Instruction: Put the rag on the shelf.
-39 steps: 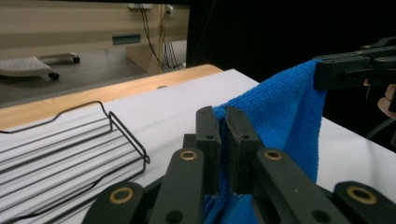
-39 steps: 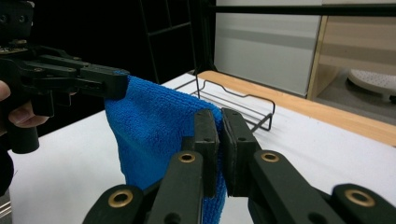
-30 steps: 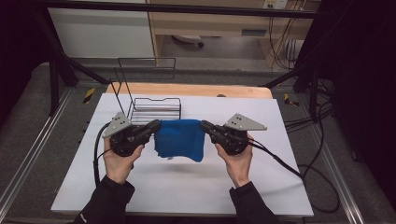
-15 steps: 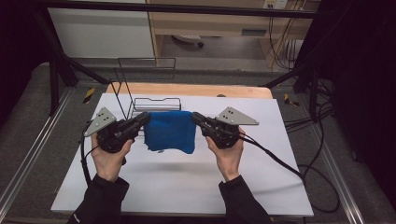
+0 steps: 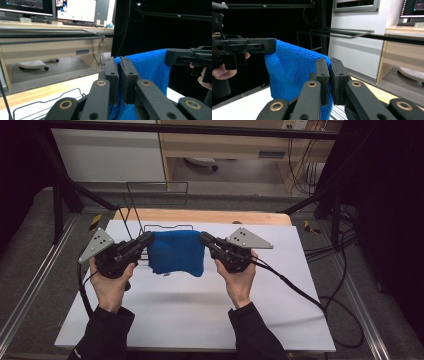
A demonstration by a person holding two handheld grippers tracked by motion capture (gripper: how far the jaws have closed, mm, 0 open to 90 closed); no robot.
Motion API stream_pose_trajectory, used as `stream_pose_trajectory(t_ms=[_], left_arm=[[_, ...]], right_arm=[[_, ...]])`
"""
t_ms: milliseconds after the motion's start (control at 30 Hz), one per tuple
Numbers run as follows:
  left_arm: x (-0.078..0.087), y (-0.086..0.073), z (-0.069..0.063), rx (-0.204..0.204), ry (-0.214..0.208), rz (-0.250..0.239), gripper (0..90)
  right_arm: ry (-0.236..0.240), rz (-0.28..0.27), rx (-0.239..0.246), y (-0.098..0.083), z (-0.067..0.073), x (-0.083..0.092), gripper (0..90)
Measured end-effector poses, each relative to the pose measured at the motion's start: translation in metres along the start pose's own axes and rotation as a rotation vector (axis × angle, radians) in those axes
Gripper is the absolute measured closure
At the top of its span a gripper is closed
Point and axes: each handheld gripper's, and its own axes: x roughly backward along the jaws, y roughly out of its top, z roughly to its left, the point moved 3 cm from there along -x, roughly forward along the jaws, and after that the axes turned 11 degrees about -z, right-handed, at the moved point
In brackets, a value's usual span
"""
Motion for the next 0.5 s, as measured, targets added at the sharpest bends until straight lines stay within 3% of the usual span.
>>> stream_pose_trajectory(t_ms=[500], left_arm=[[-0.002, 0.027, 0.015, -0.002, 0.019, -0.063, 85.3]], right_arm=[[-0.012, -0.054, 0.045, 0.028, 0.007, -0.023, 86.1]])
